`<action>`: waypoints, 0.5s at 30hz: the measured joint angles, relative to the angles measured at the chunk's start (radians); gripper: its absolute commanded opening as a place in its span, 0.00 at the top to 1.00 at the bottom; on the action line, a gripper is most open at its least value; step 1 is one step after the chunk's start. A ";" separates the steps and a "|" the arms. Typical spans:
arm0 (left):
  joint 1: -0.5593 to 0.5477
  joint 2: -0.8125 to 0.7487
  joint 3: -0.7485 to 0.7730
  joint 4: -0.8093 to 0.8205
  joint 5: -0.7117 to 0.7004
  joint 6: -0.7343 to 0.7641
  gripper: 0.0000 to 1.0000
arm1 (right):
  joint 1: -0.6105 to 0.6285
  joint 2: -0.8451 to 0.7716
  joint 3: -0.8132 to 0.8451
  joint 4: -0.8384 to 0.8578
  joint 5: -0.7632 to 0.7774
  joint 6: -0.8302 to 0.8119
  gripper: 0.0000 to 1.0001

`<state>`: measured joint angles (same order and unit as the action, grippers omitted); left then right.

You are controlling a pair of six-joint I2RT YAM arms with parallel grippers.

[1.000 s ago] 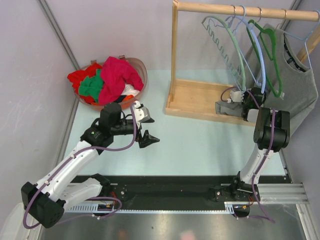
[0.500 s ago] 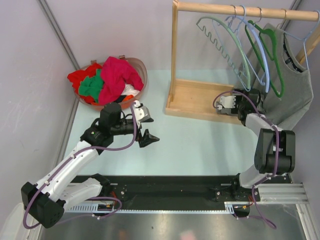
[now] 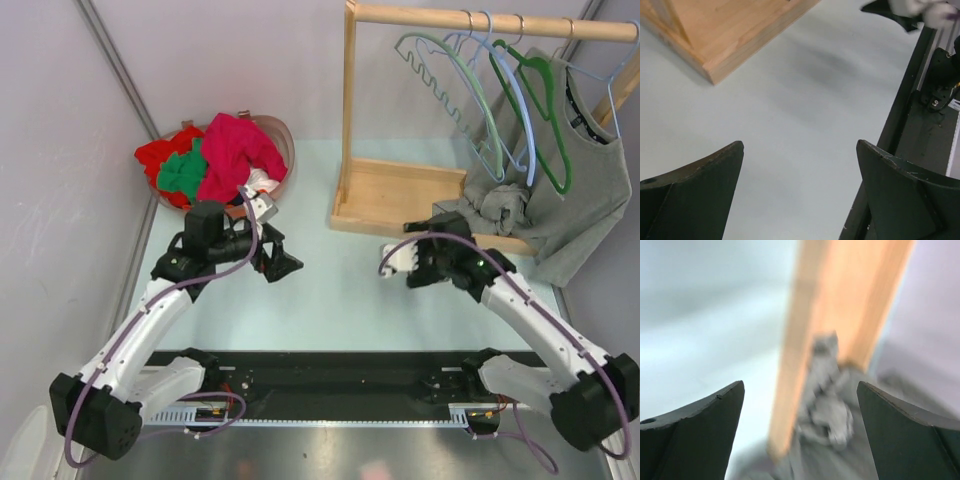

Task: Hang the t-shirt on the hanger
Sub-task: Reset both arms

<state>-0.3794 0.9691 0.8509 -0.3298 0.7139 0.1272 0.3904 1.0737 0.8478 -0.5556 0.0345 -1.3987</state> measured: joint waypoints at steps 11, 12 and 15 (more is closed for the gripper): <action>0.275 0.066 0.092 -0.269 -0.036 -0.047 0.00 | 0.123 -0.163 0.106 -0.269 -0.124 0.623 0.00; 0.288 0.056 0.092 -0.286 -0.050 -0.047 0.00 | 0.112 -0.190 0.106 -0.285 -0.126 0.649 0.00; 0.313 0.005 0.087 -0.325 -0.113 -0.035 0.00 | 0.104 -0.309 0.106 -0.335 -0.131 0.740 0.00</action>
<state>-0.0662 0.9741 0.9382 -0.6552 0.6010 0.0917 0.4942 0.7643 0.9535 -0.8902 -0.0967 -0.6582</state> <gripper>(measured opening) 0.996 0.995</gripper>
